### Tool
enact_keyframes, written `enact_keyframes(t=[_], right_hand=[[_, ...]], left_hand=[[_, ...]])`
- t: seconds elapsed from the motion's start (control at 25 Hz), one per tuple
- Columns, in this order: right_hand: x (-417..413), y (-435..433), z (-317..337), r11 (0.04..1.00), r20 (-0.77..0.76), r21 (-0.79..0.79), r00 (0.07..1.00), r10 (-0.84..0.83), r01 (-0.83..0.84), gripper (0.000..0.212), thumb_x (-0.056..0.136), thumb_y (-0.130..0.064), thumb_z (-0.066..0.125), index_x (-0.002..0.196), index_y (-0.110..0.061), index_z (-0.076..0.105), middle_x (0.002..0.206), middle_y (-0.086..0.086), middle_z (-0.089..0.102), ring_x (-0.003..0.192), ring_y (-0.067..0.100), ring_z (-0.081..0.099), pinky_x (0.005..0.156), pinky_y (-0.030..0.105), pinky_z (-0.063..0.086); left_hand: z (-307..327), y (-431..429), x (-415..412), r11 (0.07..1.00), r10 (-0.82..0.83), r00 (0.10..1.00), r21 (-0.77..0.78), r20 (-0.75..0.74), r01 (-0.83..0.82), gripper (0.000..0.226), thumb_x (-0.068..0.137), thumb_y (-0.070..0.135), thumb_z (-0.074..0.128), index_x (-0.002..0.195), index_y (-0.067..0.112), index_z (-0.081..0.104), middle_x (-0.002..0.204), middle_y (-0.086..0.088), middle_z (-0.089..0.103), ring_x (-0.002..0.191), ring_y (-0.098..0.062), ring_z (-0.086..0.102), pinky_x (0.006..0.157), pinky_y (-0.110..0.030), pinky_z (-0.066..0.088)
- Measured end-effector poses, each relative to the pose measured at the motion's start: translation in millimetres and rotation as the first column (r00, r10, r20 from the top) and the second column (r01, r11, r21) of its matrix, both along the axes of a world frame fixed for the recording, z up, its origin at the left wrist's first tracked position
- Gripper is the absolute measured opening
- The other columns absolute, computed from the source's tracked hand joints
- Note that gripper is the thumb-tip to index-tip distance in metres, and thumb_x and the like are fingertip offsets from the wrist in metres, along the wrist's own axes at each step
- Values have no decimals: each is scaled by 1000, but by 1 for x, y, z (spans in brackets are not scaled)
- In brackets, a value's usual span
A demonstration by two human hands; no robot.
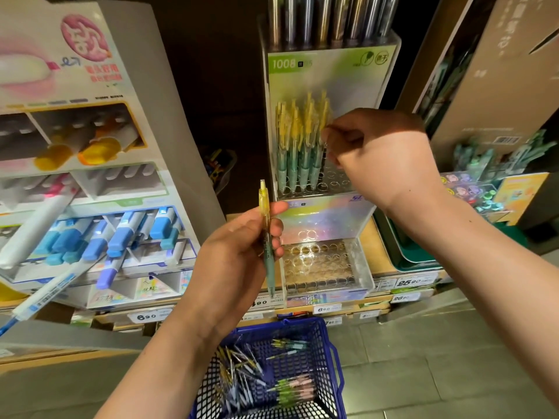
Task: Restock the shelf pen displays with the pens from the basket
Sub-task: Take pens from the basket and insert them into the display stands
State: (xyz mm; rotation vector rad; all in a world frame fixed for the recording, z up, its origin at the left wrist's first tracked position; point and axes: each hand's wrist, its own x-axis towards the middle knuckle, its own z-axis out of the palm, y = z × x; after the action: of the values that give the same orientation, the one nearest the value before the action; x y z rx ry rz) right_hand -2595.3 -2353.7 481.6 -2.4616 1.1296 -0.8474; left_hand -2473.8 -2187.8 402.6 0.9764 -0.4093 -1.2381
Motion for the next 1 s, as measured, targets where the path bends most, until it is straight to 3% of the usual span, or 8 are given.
enact_keyframes(t=[0.16, 0.28, 0.36, 0.48, 0.6, 0.72, 0.84, 1.0], right_hand=[[-6, 2, -2, 980, -90, 198, 996, 3, 15, 29, 96, -42, 61, 86, -20, 77, 75, -1, 76, 75, 16, 73, 79, 32, 57], [-15, 19, -2, 818, 37, 565, 993, 112, -113, 32, 86, -53, 70, 75, -22, 75, 65, -7, 74, 59, 5, 70, 68, 31, 59], [-17, 31, -5, 721, 145, 639, 963, 229, -267, 31, 79, -53, 74, 85, -23, 75, 72, 1, 75, 65, 15, 72, 70, 39, 61], [-13, 36, -10, 704, 198, 646, 956, 218, -294, 17, 83, -38, 80, 90, -23, 76, 80, 5, 76, 71, 17, 73, 82, 46, 61], [-8, 33, -8, 707, 303, 671, 953, 15, -225, 16, 78, -35, 84, 82, -21, 77, 75, -2, 77, 66, 10, 73, 80, 38, 61], [-2, 24, 7, 746, 523, 607, 845, -113, -276, 6, 81, -21, 83, 80, -21, 78, 73, 1, 77, 66, 14, 71, 73, 32, 63], [-1, 11, 30, 832, 681, 445, 728, -74, -332, 10, 87, -10, 77, 84, -20, 75, 69, -3, 75, 66, 15, 69, 72, 29, 62], [9, 8, 36, 921, 577, 292, 816, 45, -257, 8, 89, -16, 76, 87, -24, 75, 77, -2, 76, 72, 15, 73, 77, 35, 62]], left_hand=[[-2, 4, -9, 999, 14, 960, 34, 278, -25, 22, 98, 25, 62, 110, 14, 76, 92, -3, 67, 88, -15, 61, 89, -36, 49], [4, 3, -14, 999, 43, 944, 15, 326, -50, 26, 84, 29, 73, 108, 19, 76, 95, -8, 75, 81, -16, 69, 79, -34, 58], [9, 0, -17, 998, 65, 944, -11, 322, -65, 30, 79, 30, 77, 106, 18, 75, 92, -10, 76, 76, -17, 69, 72, -30, 58], [14, -6, -19, 993, 115, 936, -8, 333, -119, 35, 75, 33, 78, 105, 14, 74, 87, -8, 76, 76, -18, 69, 68, -29, 57], [15, -9, -21, 993, 107, 943, 8, 315, -115, 28, 83, 34, 71, 105, 17, 73, 95, -8, 77, 75, -17, 68, 69, -28, 57], [12, -7, -22, 995, 85, 950, 19, 301, -95, 27, 91, 30, 64, 112, 16, 70, 97, -6, 75, 75, -18, 66, 70, -27, 56], [5, 2, -20, 993, 94, 953, 44, 287, -111, 22, 97, 24, 62, 116, 17, 69, 99, -8, 74, 78, -19, 67, 74, -30, 57], [-4, 14, -15, 982, 121, 928, 94, 353, -164, 19, 101, 18, 59, 117, 19, 69, 98, -6, 75, 81, -17, 68, 77, -31, 56]])
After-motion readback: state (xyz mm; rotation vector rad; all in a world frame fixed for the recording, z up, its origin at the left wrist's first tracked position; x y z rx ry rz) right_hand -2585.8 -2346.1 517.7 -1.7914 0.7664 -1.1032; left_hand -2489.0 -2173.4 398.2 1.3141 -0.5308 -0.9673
